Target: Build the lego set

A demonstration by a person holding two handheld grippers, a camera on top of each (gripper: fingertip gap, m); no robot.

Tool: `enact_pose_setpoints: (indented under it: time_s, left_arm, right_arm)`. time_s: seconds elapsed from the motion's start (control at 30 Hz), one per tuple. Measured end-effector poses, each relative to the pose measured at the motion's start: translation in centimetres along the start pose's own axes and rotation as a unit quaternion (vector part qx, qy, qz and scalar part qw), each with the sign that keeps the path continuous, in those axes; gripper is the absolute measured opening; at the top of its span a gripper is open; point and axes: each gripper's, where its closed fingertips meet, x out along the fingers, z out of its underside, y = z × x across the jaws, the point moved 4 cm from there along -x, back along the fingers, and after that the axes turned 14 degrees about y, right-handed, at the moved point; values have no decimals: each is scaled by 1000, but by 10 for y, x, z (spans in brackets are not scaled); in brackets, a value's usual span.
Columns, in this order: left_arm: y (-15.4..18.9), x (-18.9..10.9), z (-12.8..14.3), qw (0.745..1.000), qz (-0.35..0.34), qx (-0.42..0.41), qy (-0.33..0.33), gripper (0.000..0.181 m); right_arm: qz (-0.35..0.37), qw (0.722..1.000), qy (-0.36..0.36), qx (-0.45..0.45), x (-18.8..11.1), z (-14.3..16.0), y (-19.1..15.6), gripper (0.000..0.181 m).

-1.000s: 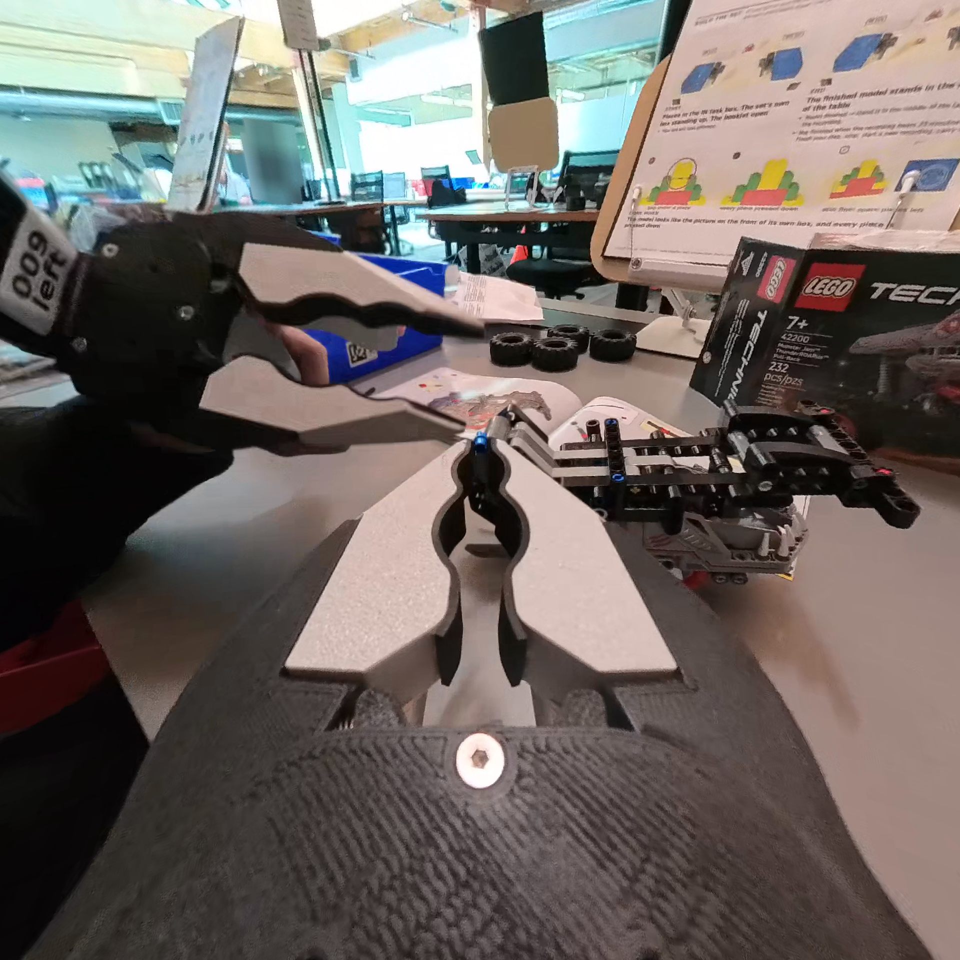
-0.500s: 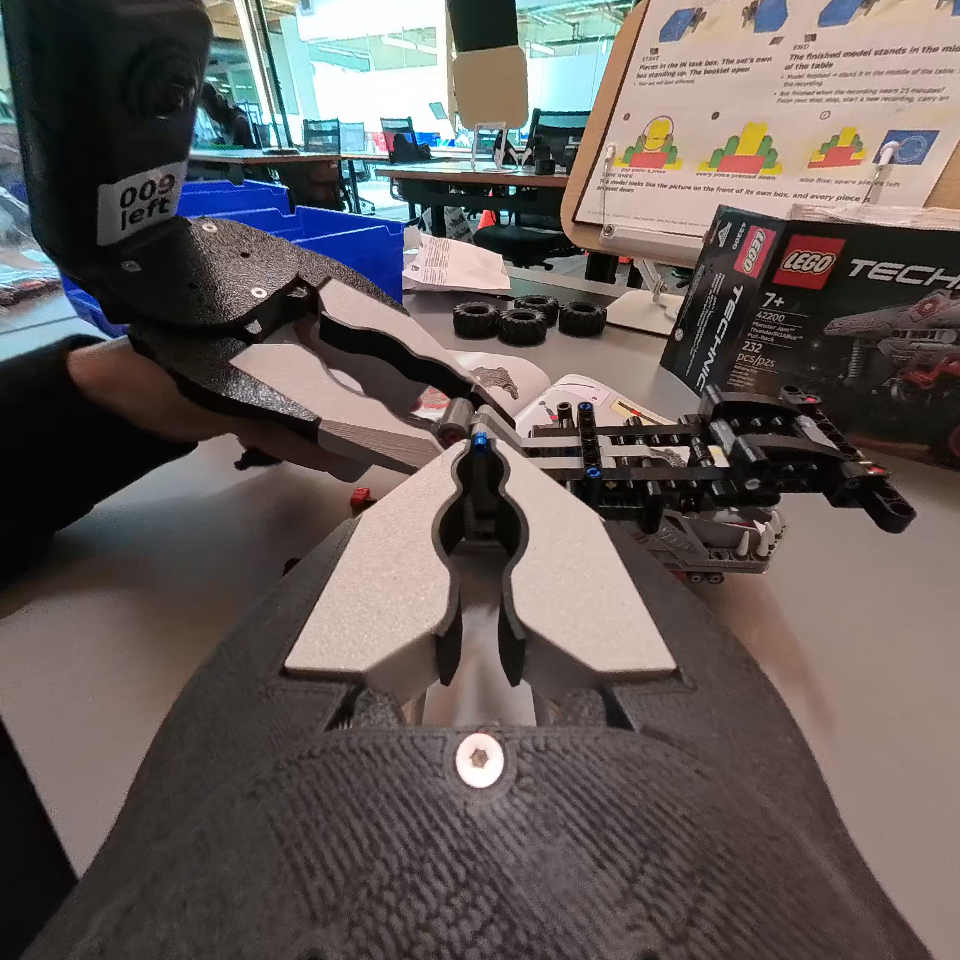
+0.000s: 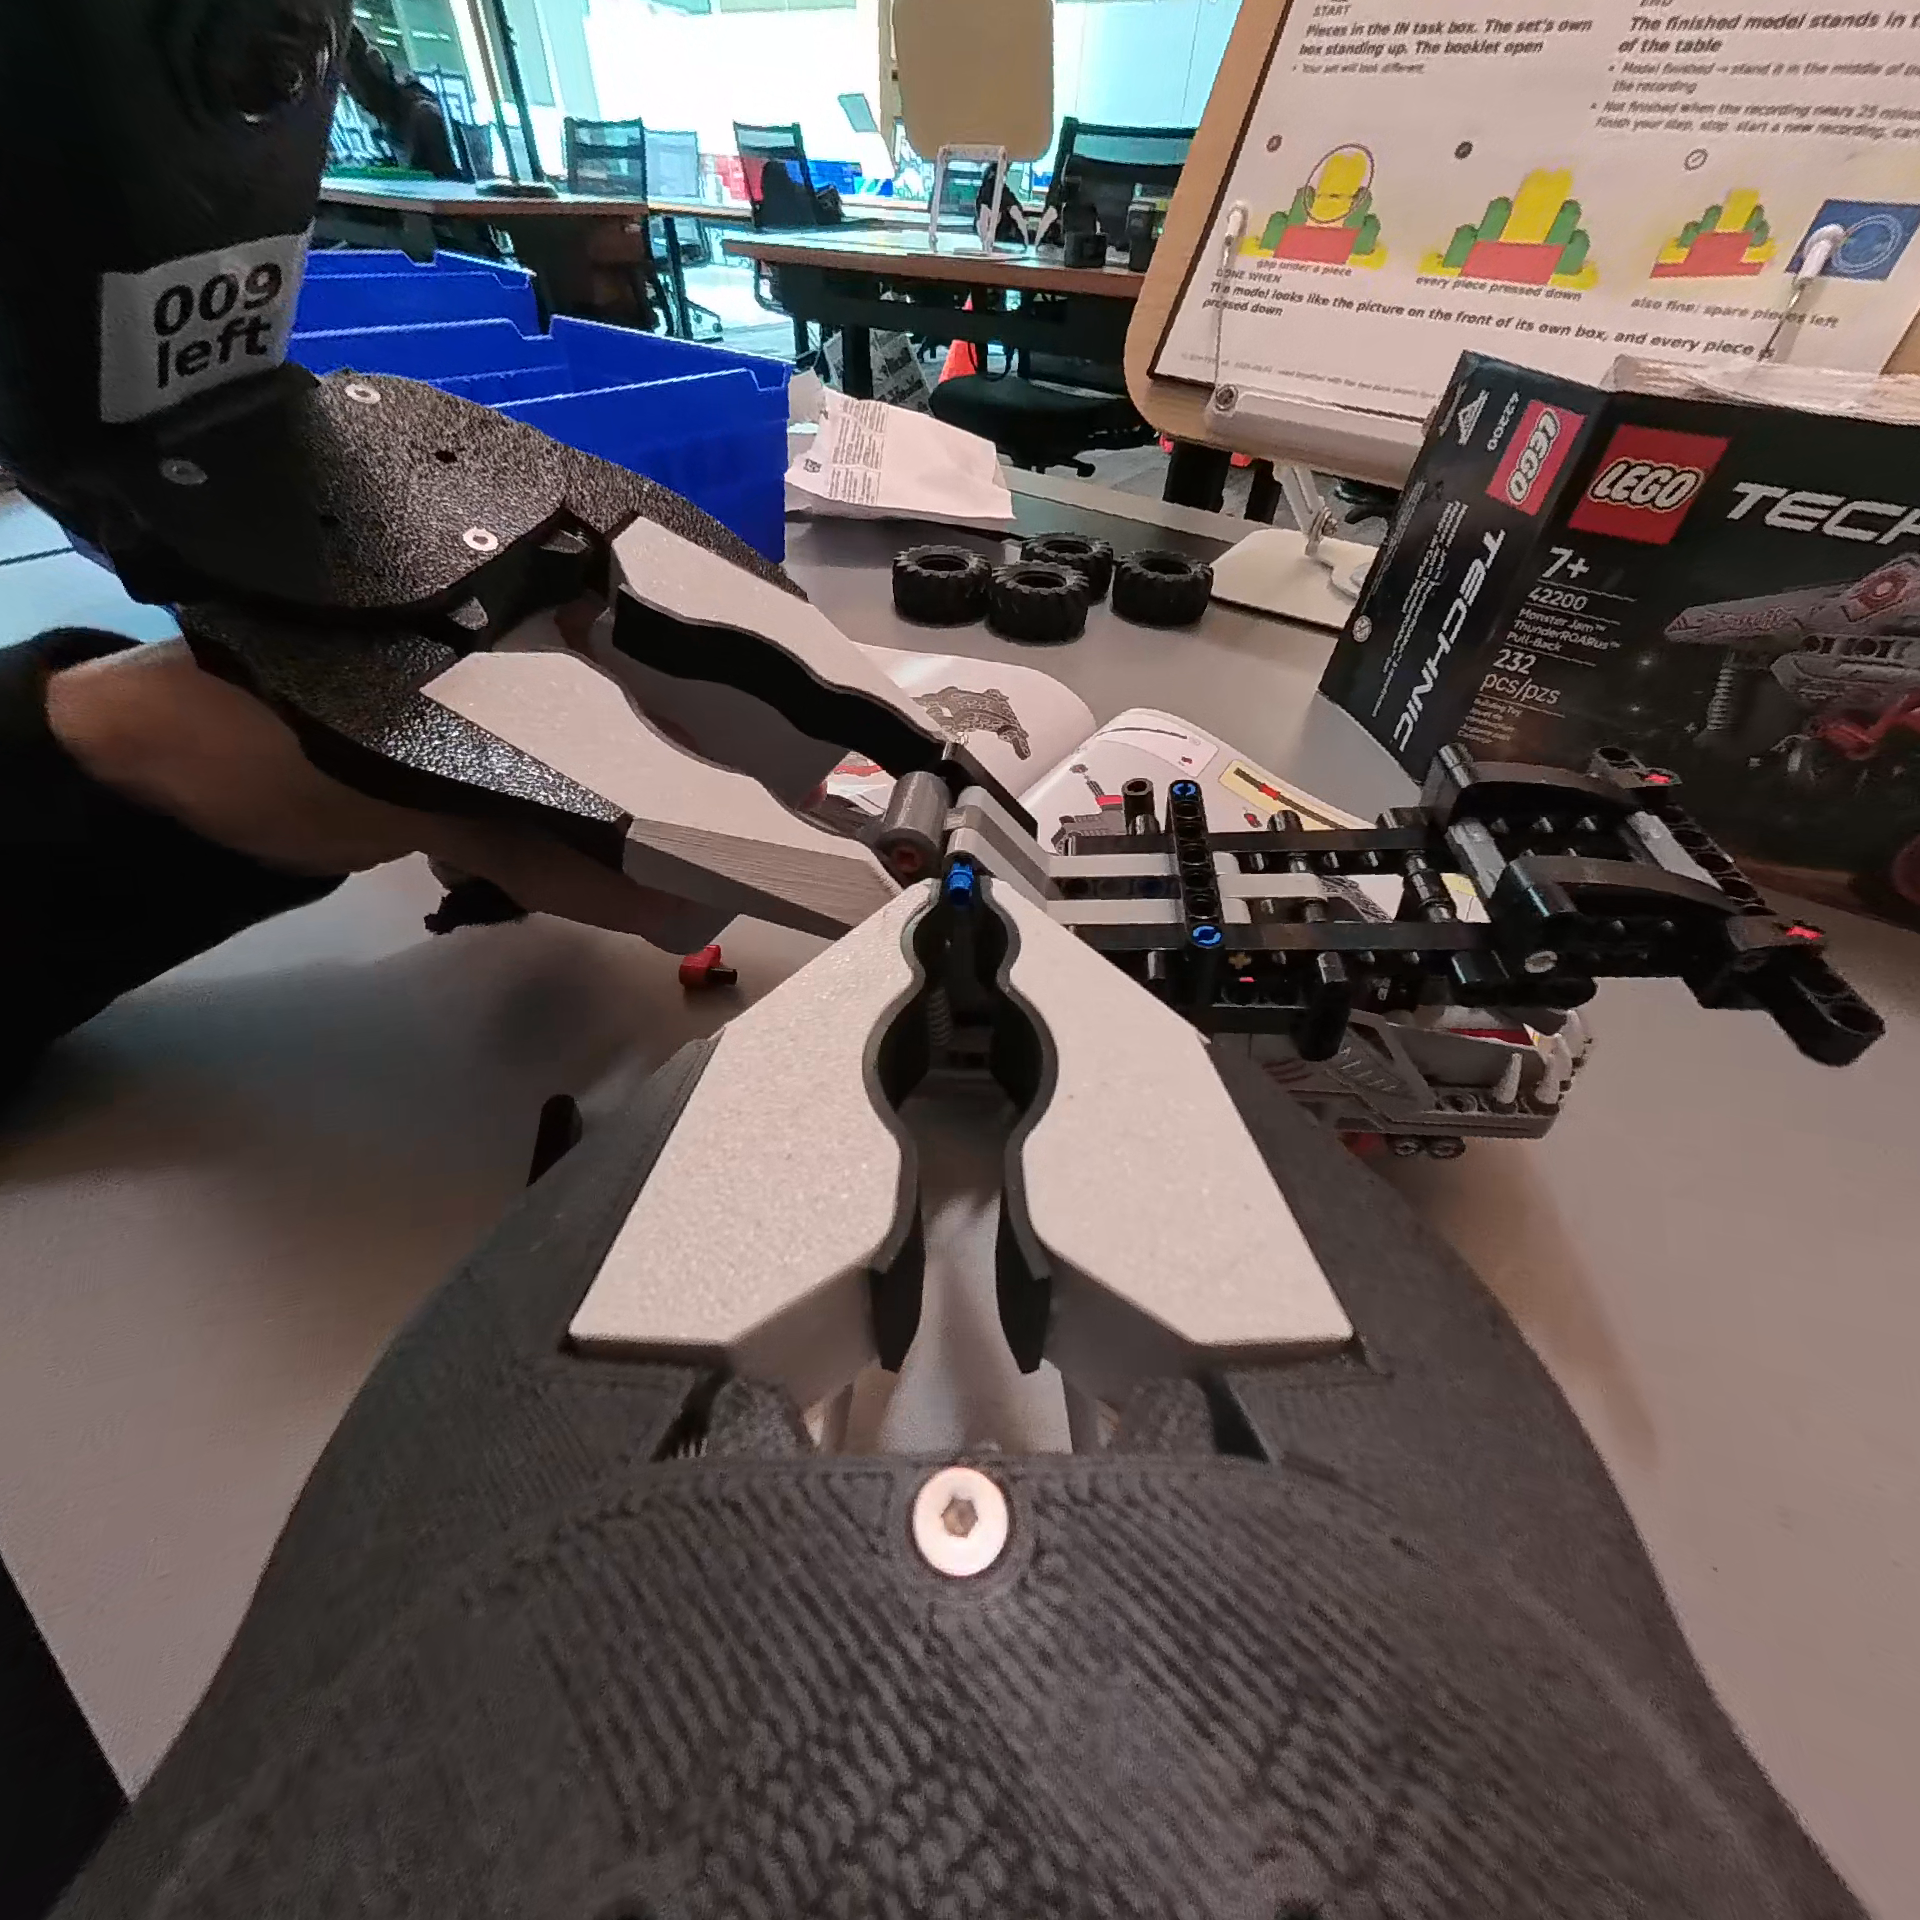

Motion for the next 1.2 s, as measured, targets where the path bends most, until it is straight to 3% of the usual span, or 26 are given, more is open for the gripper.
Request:
enact_pose_setpoints:
  time_s: [0.33, 0.57, 0.97, 1.2]
  left_arm:
    - [0, 1, 1, 998, -6, -57, 1, 34]
    - [-2, 2, 9, 996, -20, -89, -11, 33]
    - [-1, 4, 9, 997, -27, -78, -13, 33]
    - [1, 5, 7, 999, -39, -24, -17, 33]
  right_arm:
    - [3, 1000, 5, -6, 1, -1, 0, 4]
    - [-5, 999, -33, 21, 5, 7, 2, 3]
    - [-12, 998, -60, -18, 5, 12, 3, 3]
    - [-22, 997, -63, -34, 2, 9, 4, 3]
